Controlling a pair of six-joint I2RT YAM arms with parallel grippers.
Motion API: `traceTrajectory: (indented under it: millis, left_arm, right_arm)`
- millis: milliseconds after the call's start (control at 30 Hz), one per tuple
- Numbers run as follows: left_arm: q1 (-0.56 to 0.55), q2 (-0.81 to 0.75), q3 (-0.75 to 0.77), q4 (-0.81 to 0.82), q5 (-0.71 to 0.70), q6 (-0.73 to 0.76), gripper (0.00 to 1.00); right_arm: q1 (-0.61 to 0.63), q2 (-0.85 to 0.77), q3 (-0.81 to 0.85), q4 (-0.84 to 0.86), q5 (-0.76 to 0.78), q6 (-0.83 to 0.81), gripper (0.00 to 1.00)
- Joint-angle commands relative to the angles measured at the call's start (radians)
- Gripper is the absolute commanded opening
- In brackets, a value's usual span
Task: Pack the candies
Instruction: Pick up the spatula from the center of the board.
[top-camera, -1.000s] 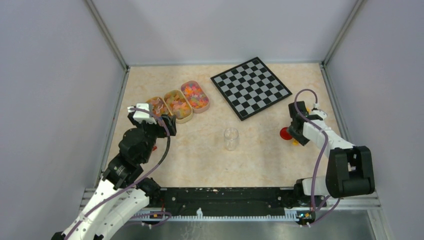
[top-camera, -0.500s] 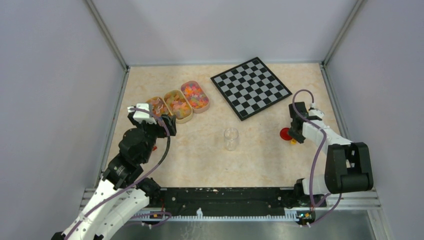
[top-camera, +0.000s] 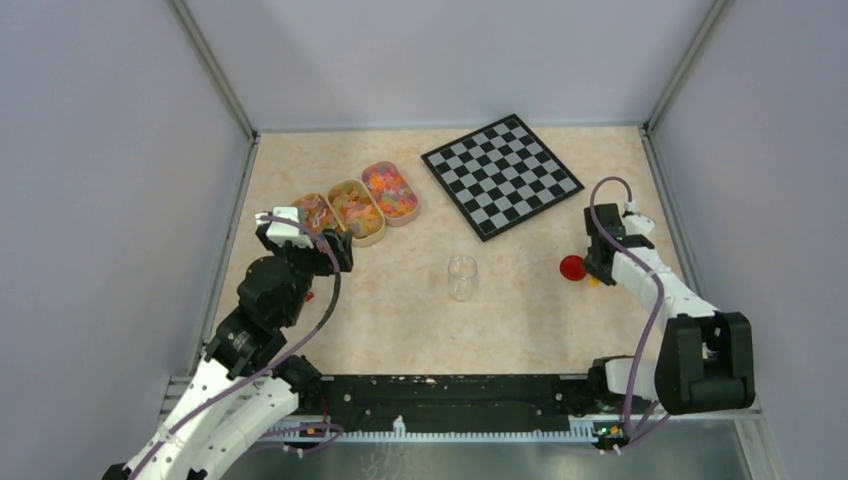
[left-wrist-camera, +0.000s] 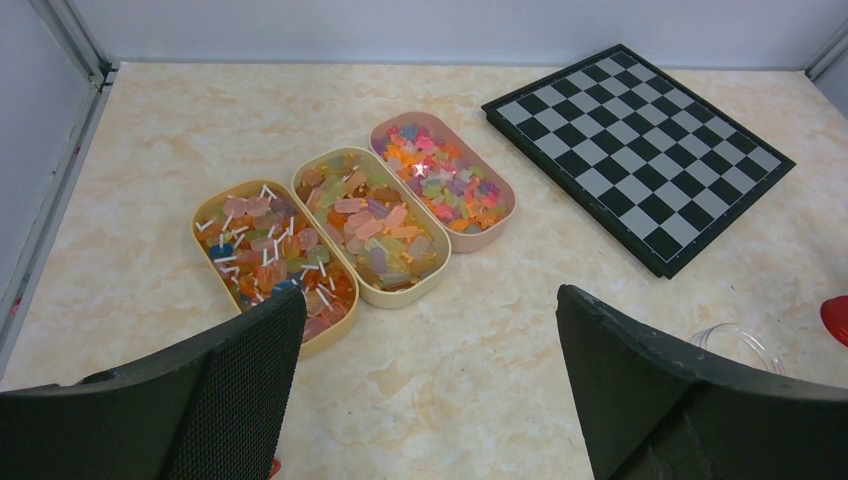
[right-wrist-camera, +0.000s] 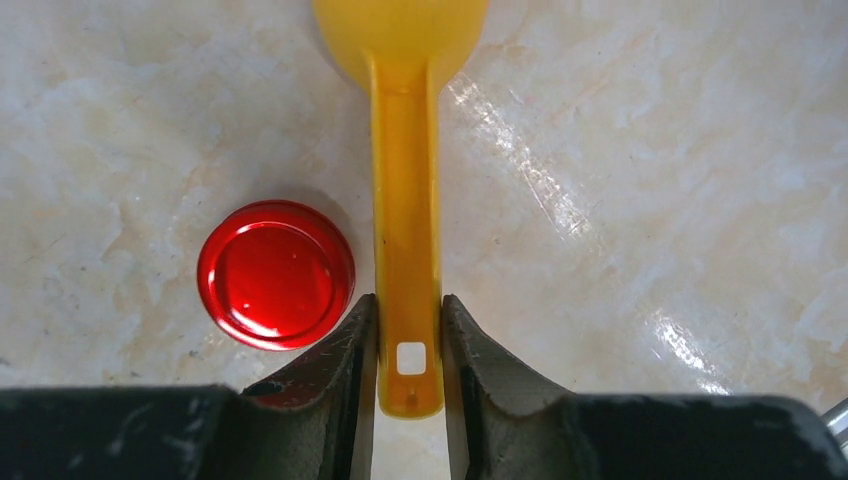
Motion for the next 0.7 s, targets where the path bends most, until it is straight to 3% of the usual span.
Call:
traceTrajectory:
  millis: [0, 200, 533, 667]
  left_arm:
    - [0.001, -0.008, -0.005, 0.033, 0.012, -0.012, 0.99]
    - [0.000, -0.005, -0.005, 0.033, 0.013, -0.013, 0.99]
    - [0.000, -0.004, -0.007, 0.032, 0.036, -0.018, 0.99]
    - [-0.001, -0.008, -0.024, 0.063, 0.067, -0.013, 0.99]
  right_arm:
    - [-0.009, -0.096, 0.024, 0.047, -0.060, -0.090, 0.19]
    - [-0.009, -0.249, -0.029, 0.123, -0.114, -0.168, 0.17]
    - [-0.002, -0.272, 0.048, 0.099, -0.187, -0.203, 0.14]
    - [-0.001, -0.305, 0.102, 0.057, -0.326, -0.154, 0.13]
